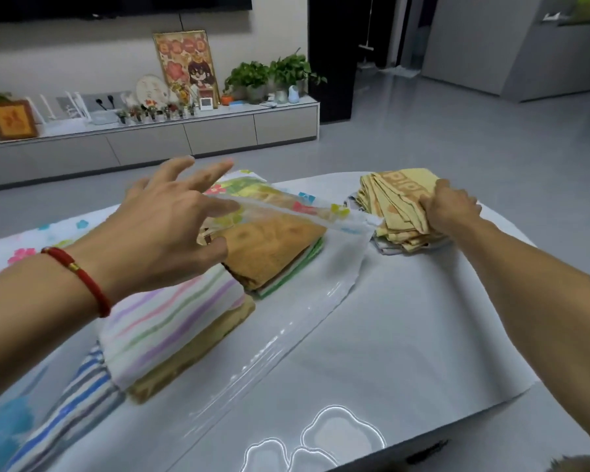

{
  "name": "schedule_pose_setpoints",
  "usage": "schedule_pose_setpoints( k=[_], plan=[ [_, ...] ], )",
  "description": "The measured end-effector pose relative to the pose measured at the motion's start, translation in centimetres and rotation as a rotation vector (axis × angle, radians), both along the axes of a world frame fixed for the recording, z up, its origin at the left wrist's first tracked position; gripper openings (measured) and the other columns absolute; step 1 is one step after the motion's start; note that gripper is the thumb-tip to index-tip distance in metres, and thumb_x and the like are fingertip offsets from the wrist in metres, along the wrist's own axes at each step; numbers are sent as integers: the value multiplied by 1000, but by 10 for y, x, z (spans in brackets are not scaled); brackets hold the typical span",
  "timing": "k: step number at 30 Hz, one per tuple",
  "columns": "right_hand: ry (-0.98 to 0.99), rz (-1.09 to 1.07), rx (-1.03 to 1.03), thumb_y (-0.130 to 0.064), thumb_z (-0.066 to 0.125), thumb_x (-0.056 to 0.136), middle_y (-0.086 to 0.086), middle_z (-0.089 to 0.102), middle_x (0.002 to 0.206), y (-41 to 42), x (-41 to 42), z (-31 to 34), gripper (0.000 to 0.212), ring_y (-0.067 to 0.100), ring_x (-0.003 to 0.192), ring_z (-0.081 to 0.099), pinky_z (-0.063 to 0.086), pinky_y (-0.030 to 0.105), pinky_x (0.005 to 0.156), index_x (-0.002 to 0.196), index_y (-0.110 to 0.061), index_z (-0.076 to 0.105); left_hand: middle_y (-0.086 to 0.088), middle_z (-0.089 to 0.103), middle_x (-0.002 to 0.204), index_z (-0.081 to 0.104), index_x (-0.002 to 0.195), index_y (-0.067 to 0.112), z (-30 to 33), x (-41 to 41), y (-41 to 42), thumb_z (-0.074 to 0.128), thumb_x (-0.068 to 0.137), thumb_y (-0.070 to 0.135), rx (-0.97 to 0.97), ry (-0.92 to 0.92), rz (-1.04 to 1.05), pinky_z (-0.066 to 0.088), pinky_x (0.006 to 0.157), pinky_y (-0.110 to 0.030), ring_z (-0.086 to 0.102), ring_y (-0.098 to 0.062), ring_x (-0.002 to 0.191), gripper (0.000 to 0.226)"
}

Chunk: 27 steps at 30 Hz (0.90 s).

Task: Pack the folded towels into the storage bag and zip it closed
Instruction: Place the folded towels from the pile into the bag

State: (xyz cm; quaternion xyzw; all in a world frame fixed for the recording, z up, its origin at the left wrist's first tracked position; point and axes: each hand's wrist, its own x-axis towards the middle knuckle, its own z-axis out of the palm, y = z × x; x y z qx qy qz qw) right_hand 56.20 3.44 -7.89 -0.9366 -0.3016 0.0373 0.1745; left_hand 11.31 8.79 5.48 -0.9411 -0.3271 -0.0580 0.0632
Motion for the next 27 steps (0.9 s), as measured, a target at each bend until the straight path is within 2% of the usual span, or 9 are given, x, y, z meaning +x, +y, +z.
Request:
schedule_pose_setpoints(
  k=[3,7,12,14,18,20,22,24,27],
  plan=[
    [0,-38,-56,-51,61,96,25,57,136,5,5,13,56,48,130,45,33,48,105,136,-15,44,14,6,165,50,139,41,1,0,-1,52,82,51,-13,5,12,30,111,-62,11,-29,149,58],
    [106,-92,-81,-55,72,88,24,49,148,3,8,28,83,47,139,39,32,52,111,148,-14,33,14,2,165,46,140,46,4,-6,-8,52,83,51,-36,22,39,29,111,-62,9,-28,149,58],
    [124,-62,7,-47,80,85,19,55,142,-2,1,25,76,43,138,41,26,55,113,144,-22,39,13,2,165,45,141,46,6,-7,-14,55,85,50,-22,54,56,29,110,-65,7,-28,149,57],
    [87,14,25,-36,85,81,16,60,134,-5,1,30,73,42,131,48,33,50,109,139,-30,43,11,3,165,43,141,47,6,-7,-14,53,85,52,-9,70,64,29,110,-66,8,-29,149,57],
    [182,191,-86,-17,90,74,15,52,145,-17,6,51,90,40,126,53,51,43,99,148,-36,43,8,17,164,50,134,47,8,-10,-17,52,85,53,3,96,107,33,108,-62,18,-30,146,49],
    [337,229,-67,-10,85,77,15,50,145,-32,3,62,87,38,112,61,62,40,74,149,-38,45,7,25,162,55,128,46,10,-18,-19,53,86,52,13,124,154,36,106,-61,23,-30,143,43],
    [528,210,37,-3,79,79,17,61,128,-56,-4,72,72,31,73,66,50,28,39,137,-40,59,8,29,160,58,122,45,12,-31,-23,52,85,54,32,157,206,38,104,-60,28,-30,140,38],
    [653,204,159,-3,77,79,16,69,109,-84,-17,83,58,23,52,63,44,24,38,123,-41,70,10,32,158,60,122,44,13,-47,-30,49,86,56,50,186,259,41,102,-58,31,-27,138,40],
    [857,267,282,-11,76,85,12,77,96,-126,-57,101,44,21,51,65,48,26,39,119,-40,75,6,30,158,56,131,43,12,-78,-42,47,86,57,23,212,343,43,100,-57,33,-28,136,48]
  ],
)
